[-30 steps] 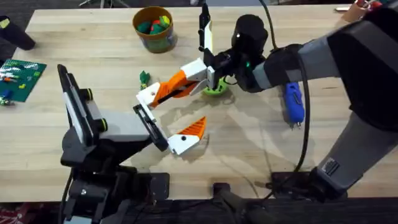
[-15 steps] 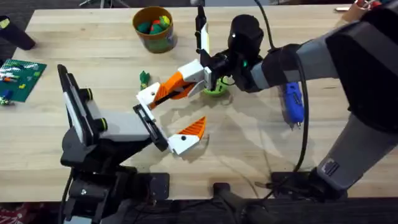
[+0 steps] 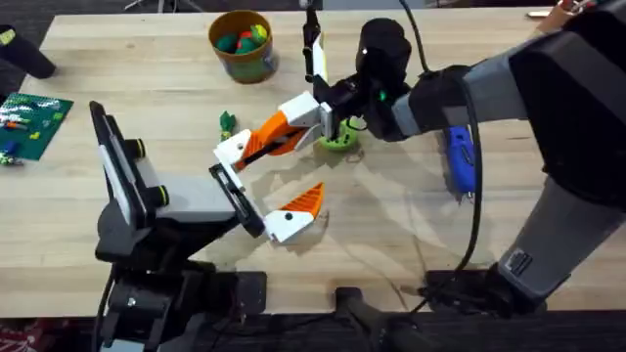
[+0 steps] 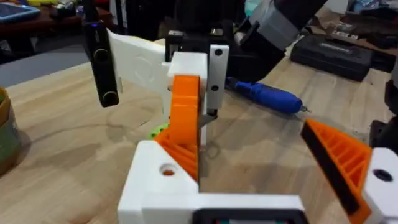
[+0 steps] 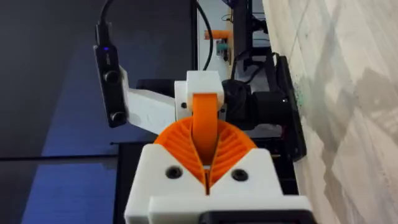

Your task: Pick up the gripper from the table and insert it into the empty holder that is missing its gripper. Then pick up a screw, insert it into the mounting hole, and use the screwdriver to tighten it. Finally, clean up the table by picking up the vegetable and placing it into the bucket.

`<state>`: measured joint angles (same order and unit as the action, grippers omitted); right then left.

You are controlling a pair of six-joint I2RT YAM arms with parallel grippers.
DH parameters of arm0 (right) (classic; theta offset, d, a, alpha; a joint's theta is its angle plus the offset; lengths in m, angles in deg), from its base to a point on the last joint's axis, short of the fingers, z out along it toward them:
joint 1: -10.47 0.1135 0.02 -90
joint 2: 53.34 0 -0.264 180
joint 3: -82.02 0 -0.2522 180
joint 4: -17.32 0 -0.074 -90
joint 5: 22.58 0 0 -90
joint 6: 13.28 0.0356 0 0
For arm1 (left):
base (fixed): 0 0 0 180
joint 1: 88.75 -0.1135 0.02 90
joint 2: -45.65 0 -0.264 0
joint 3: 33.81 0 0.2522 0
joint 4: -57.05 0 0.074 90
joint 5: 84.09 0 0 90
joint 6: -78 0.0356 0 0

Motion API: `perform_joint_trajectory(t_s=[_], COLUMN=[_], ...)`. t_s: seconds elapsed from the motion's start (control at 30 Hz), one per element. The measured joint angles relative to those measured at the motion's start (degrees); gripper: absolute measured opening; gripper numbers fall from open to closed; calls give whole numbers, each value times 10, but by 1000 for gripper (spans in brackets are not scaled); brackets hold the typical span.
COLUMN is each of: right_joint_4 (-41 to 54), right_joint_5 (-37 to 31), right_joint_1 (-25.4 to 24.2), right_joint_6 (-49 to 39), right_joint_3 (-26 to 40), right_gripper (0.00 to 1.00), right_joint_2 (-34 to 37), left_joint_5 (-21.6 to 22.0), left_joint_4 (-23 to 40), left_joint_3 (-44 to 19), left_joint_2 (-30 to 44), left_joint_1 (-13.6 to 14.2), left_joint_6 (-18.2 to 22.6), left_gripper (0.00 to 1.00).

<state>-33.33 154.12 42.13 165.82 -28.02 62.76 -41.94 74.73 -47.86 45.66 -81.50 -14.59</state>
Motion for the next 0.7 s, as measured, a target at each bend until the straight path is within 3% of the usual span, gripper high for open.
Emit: perform_joint_trajectory(t_s=[0.33, 0.53, 0.57, 0.7], right_joint_4=[0, 2, 2, 2], right_joint_5=[0, 0, 0, 0], right_joint_1=[0, 0, 0, 1], right_joint_6=[0, 0, 1, -2], right_joint_3=[0, 0, 0, 0], right_gripper=[15, 98, 168, 640], right_joint_2=[0, 0, 0, 0], left_joint_5=[0, 0, 0, -4], left_joint_4=[0, 0, 0, 0], left_joint_3=[0, 0, 0, 0], left_joint_2=[0, 0, 0, 0], left_joint_1=[0, 0, 0, 0], left_joint_6=[0, 0, 1, 4], left_gripper=[986, 986, 986, 985])
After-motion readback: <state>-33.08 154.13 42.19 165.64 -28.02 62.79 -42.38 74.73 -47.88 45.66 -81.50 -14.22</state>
